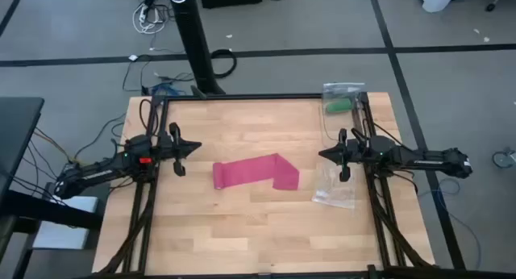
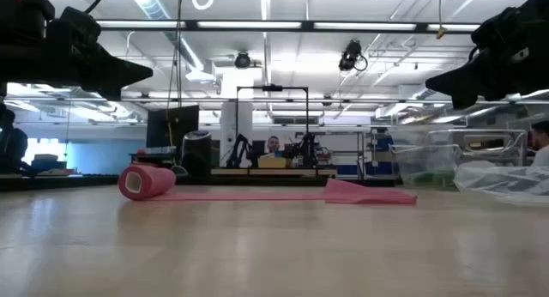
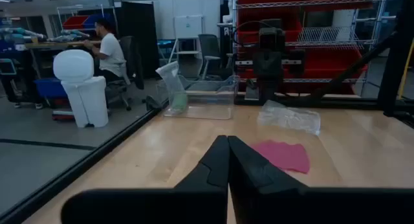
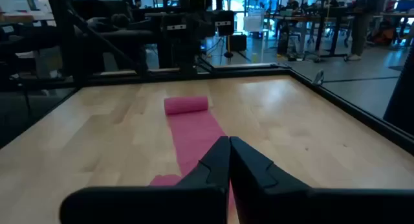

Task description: Roll bandage

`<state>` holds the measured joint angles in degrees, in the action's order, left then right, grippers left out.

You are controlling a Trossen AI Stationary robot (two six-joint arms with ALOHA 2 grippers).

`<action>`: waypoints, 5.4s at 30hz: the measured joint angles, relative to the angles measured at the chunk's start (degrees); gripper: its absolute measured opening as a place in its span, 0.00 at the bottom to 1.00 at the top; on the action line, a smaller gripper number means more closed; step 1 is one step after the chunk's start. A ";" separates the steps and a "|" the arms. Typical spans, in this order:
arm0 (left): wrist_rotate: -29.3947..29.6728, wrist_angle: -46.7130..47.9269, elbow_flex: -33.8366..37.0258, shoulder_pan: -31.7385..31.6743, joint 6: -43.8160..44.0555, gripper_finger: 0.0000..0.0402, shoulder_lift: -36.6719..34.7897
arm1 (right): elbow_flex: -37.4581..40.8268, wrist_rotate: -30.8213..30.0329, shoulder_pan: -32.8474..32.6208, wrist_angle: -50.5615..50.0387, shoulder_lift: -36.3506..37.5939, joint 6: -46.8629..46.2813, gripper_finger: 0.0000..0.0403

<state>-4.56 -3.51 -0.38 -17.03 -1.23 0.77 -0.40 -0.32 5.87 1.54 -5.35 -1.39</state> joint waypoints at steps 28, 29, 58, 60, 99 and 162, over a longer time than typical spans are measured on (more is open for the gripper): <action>0.02 0.01 -0.02 0.00 0.00 0.02 -0.01 | 0.02 0.00 0.00 0.00 0.00 0.00 0.03; 0.00 0.02 -0.02 -0.01 0.00 0.02 -0.01 | 0.00 -0.02 0.00 0.00 0.00 0.00 0.03; 0.01 0.00 -0.01 0.00 0.00 0.02 0.00 | 0.00 0.00 0.00 0.00 -0.01 0.01 0.03; 0.02 0.01 -0.02 0.00 0.00 0.02 -0.01 | 0.01 -0.01 0.00 0.00 -0.01 0.01 0.03; 0.02 0.02 0.00 0.01 0.00 0.02 0.00 | -23.82 -0.90 -20.47 12.51 -51.82 -0.44 0.06; 1.11 -0.74 -0.02 -0.03 0.00 0.02 0.05 | -55.01 -11.28 -20.98 -24.50 -94.86 -10.75 0.19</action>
<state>-3.44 -4.25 -0.40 -17.06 -1.23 0.82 -55.42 -11.60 -15.11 -22.96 -100.20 -12.13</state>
